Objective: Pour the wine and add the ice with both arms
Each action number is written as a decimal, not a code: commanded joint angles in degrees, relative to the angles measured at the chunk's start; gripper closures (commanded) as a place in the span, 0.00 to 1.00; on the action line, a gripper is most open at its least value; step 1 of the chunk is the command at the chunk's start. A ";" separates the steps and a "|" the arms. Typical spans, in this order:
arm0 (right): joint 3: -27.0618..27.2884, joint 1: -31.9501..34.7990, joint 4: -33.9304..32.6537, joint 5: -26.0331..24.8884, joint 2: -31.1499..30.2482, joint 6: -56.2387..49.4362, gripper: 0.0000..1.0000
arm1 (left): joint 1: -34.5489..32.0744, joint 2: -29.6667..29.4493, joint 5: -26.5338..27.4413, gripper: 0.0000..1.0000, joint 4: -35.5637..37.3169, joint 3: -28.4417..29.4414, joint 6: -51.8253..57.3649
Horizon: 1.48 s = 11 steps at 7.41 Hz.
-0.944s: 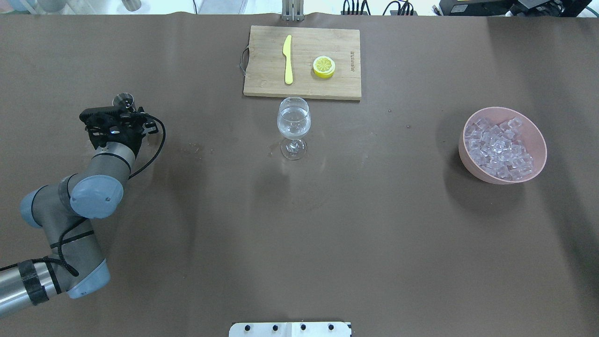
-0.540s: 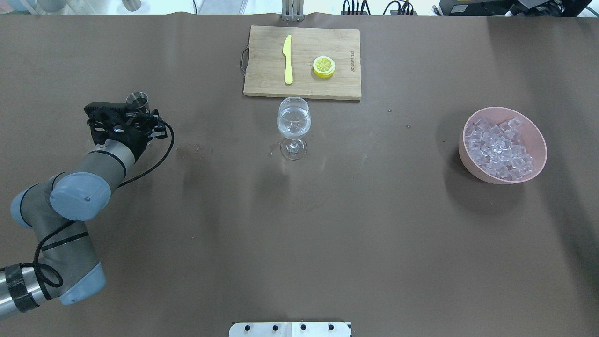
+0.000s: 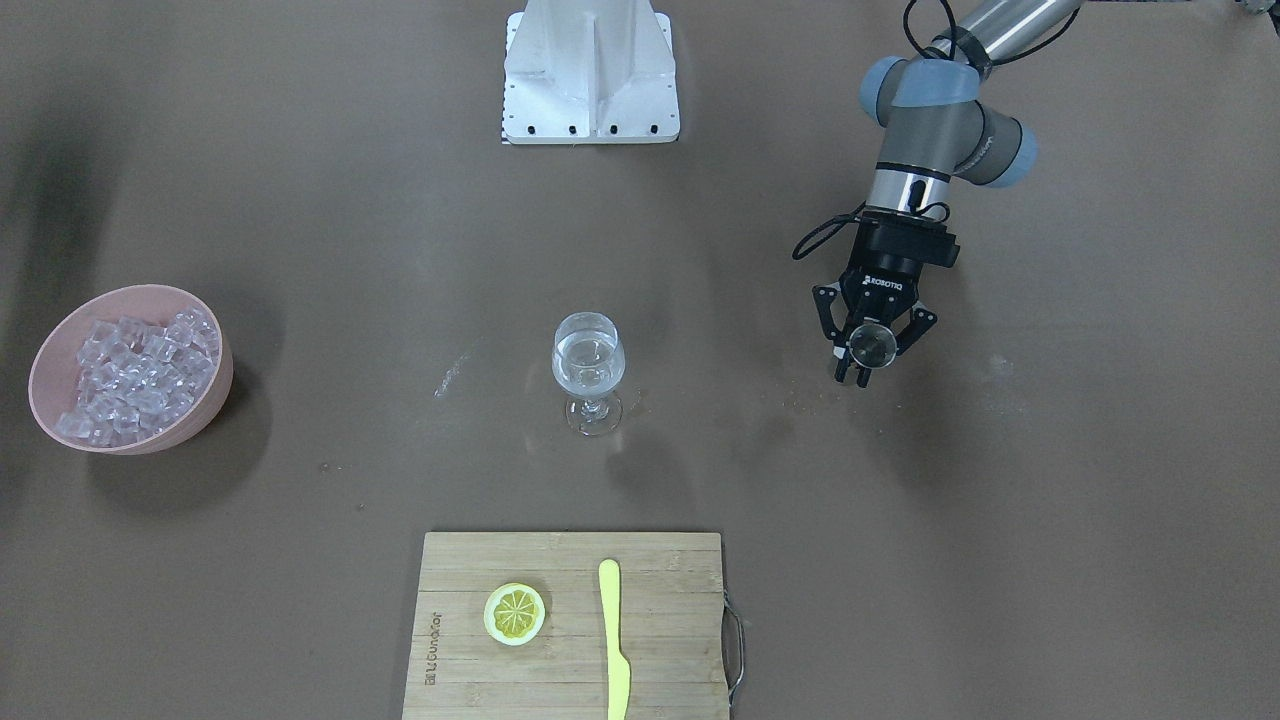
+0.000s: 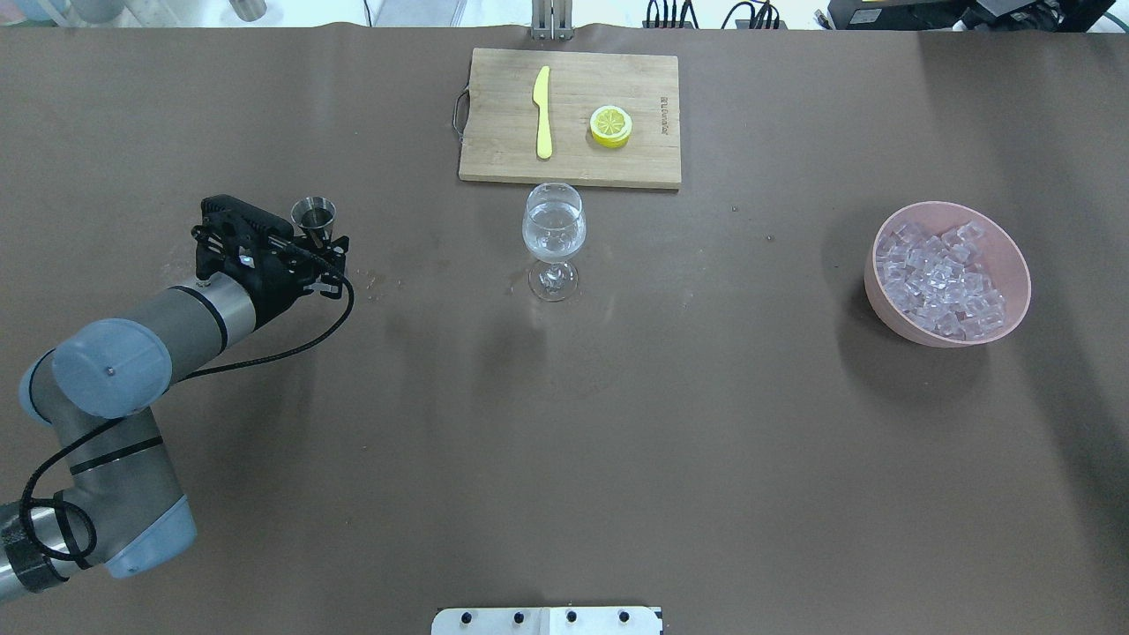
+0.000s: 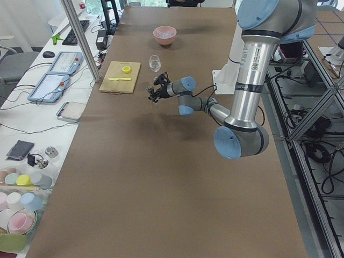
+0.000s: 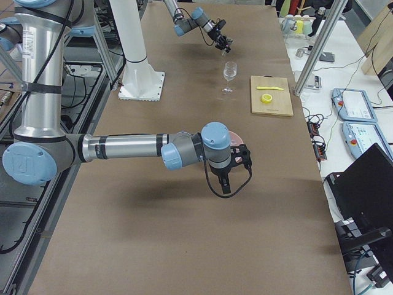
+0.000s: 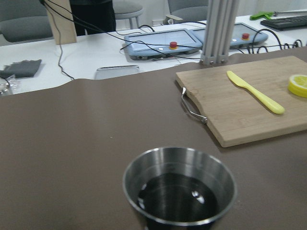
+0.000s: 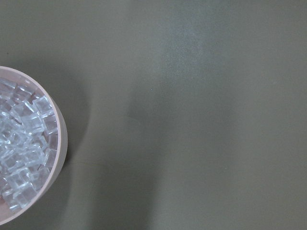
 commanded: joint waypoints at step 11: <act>-0.34 0.42 -0.02 0.07 -0.10 0.00 0.00 | -1.83 -12.28 -22.29 1.00 13.88 -3.35 14.05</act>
